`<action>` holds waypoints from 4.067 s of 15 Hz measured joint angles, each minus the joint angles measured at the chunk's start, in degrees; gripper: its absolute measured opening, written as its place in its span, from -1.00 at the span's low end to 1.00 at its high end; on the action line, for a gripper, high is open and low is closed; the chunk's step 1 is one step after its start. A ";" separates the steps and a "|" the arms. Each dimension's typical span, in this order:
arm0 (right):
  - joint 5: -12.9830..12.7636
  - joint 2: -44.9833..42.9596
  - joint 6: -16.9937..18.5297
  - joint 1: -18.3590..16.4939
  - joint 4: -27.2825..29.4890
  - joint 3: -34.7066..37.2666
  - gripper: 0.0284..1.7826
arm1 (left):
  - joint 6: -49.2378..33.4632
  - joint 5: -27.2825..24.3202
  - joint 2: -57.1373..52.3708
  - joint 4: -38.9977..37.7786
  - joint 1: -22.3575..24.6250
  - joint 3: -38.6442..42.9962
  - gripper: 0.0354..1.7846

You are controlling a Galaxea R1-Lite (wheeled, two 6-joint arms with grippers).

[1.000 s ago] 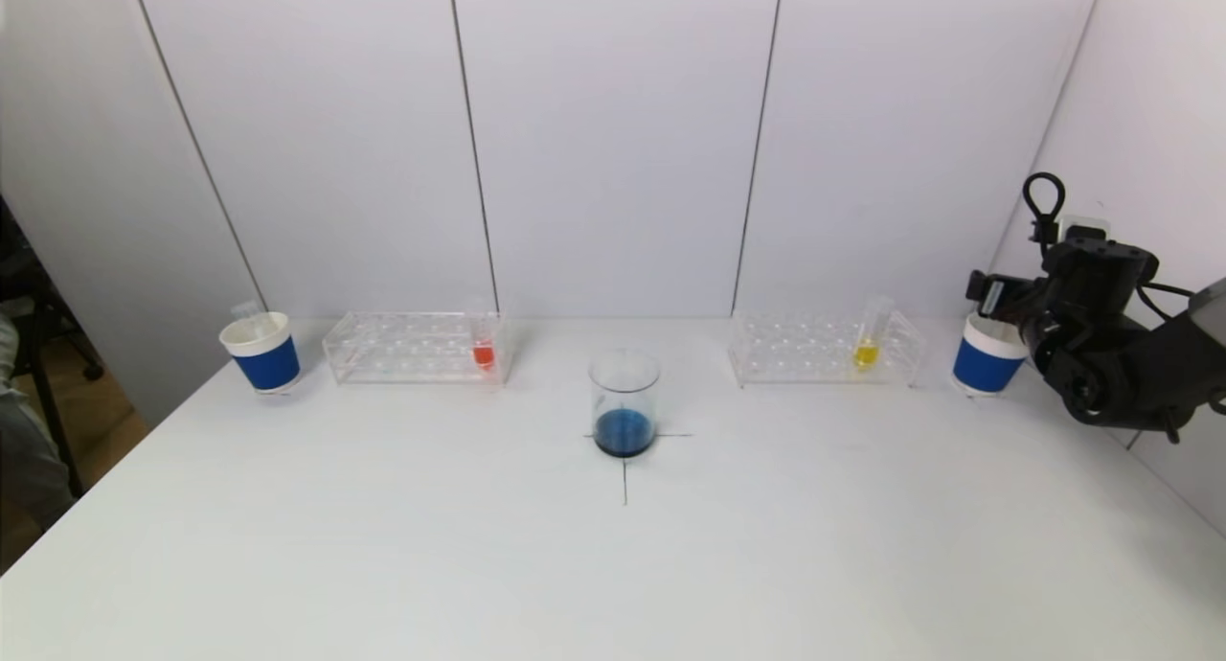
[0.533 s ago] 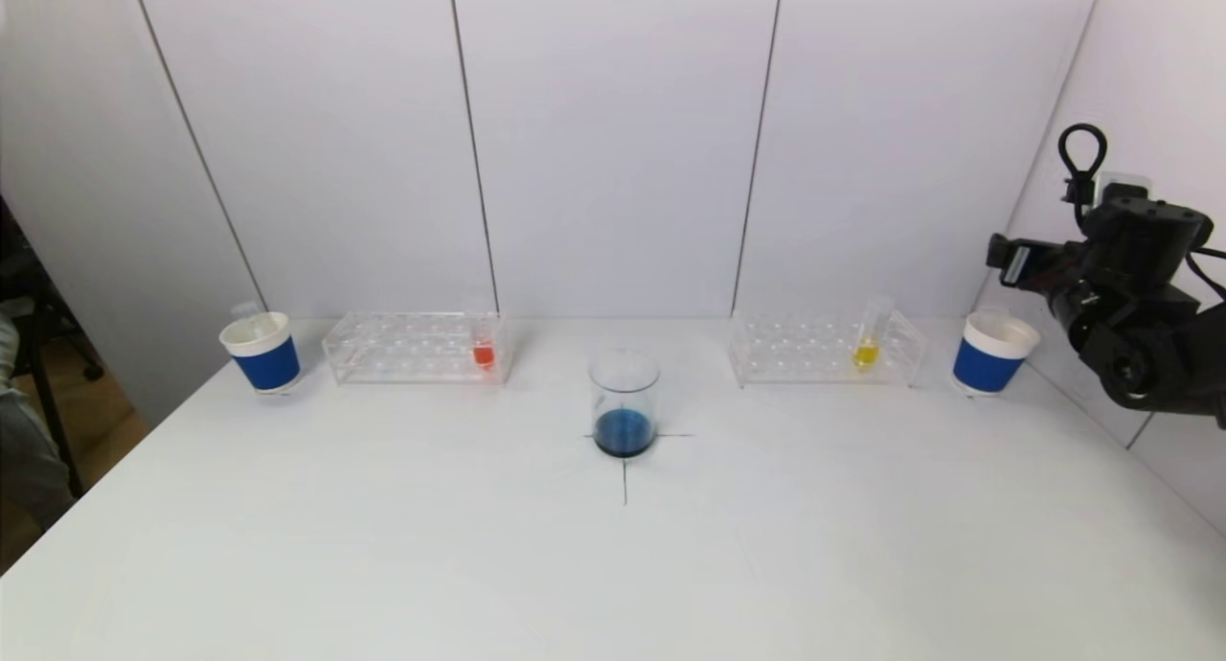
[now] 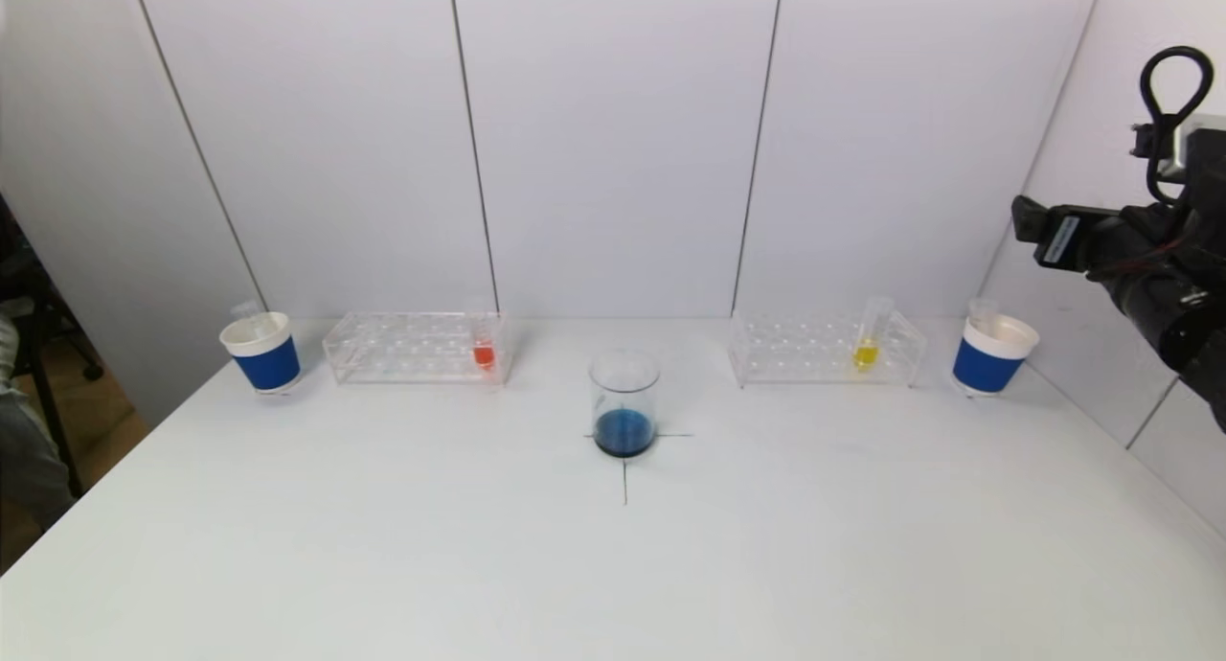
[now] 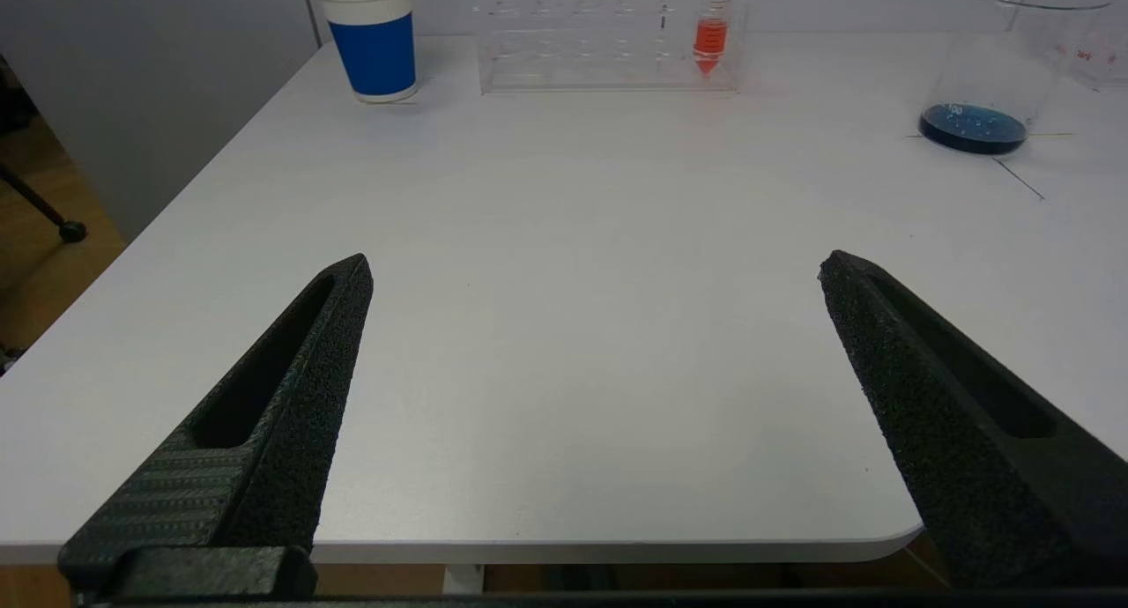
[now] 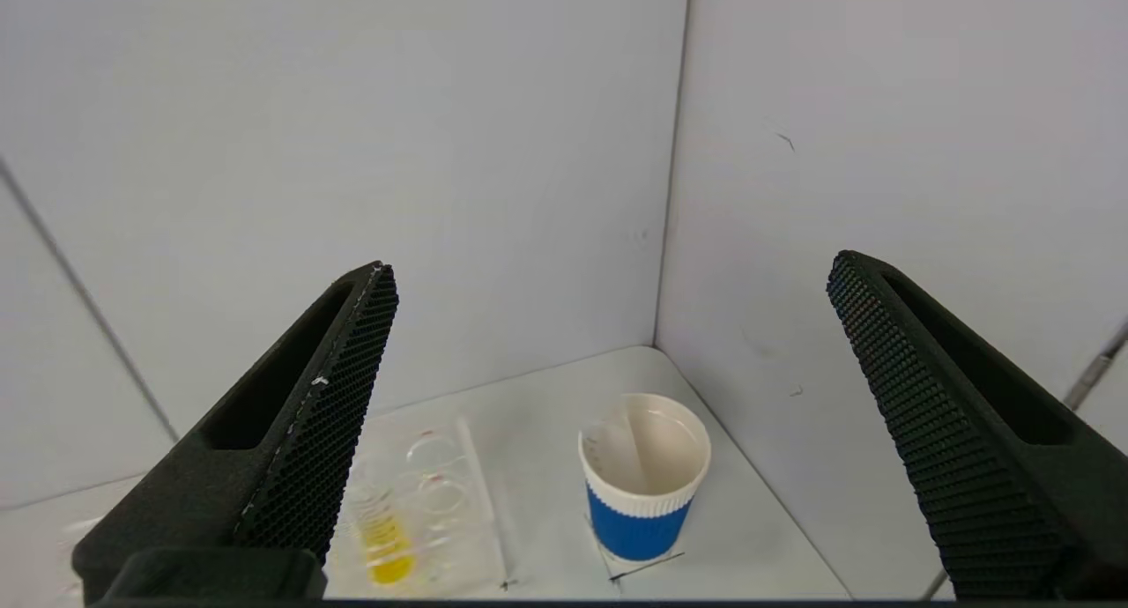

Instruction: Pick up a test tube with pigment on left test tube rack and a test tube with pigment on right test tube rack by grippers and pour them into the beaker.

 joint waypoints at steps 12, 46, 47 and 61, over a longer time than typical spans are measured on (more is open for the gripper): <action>-2.12 -37.61 -4.00 5.47 0.00 31.70 0.99 | -0.01 -0.02 0.00 -0.02 0.02 0.00 0.99; 17.94 -97.85 3.94 1.58 54.94 45.95 0.99 | 0.00 -0.02 0.00 -0.02 0.02 0.00 0.99; 17.92 -97.85 3.96 1.58 54.94 45.95 0.99 | -0.01 -0.02 0.00 -0.02 0.02 0.00 0.99; 17.88 -97.85 4.04 1.58 54.92 45.95 0.99 | -0.01 -0.02 0.00 -0.02 0.02 0.00 0.99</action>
